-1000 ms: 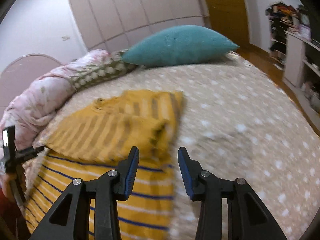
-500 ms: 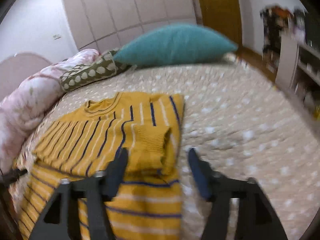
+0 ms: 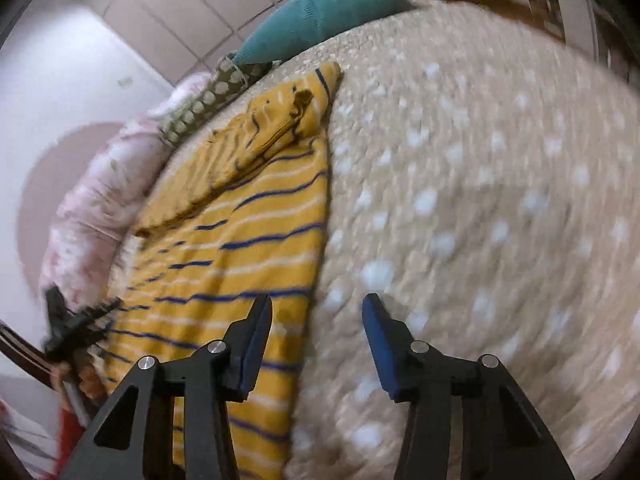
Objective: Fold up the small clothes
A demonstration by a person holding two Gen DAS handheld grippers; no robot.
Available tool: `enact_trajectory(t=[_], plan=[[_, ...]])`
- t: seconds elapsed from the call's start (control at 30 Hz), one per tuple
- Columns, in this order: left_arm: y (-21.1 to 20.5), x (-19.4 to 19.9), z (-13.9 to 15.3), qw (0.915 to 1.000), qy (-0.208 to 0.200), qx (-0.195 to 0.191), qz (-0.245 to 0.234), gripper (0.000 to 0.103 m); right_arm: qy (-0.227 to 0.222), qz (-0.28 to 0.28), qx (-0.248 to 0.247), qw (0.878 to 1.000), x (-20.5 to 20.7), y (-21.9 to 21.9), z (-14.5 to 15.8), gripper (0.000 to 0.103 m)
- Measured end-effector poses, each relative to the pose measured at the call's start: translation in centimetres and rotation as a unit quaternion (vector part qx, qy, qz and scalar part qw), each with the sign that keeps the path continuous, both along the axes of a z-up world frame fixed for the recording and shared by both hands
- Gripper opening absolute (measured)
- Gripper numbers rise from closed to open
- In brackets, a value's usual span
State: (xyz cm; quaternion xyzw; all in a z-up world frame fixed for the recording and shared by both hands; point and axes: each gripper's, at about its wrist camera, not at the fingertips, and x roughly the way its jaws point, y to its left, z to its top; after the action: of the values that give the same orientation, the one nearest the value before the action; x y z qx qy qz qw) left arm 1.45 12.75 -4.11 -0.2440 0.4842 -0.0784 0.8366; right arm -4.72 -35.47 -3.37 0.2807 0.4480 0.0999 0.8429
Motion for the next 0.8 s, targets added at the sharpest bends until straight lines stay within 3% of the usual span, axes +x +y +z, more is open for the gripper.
enact_trajectory(t=[0.1, 0.17, 0.4, 0.63, 0.8], plan=[[0.3, -2.2, -0.4, 0.9988, 0.006, -0.048, -0.004, 0.032, -0.001, 0.015, 0.068, 0.998, -1.0, 0.7, -0.7, 0.051], [0.1, -3.9, -0.3, 0.9982, -0.001, -0.059, -0.006, 0.032, 0.0, 0.037, 0.111, 0.993, -1.7, 1.6, -1.2, 0.051], [0.1, -10.5, -1.0, 0.9941, -0.017, -0.107, -0.01, 0.032, 0.002, 0.067, 0.184, 0.981, -4.3, 3.4, -2.7, 0.051], [-0.9, -13.5, -1.6, 0.9937, -0.02, -0.109, -0.017, 0.032, 0.018, 0.095, 0.229, 0.969, -7.0, 4.6, -4.5, 0.05], [-1.9, -13.7, -1.6, 0.9943, -0.025, -0.099, -0.031, 0.041, 0.029, 0.111, 0.24, 0.964, -7.4, 5.6, -5.3, 0.048]])
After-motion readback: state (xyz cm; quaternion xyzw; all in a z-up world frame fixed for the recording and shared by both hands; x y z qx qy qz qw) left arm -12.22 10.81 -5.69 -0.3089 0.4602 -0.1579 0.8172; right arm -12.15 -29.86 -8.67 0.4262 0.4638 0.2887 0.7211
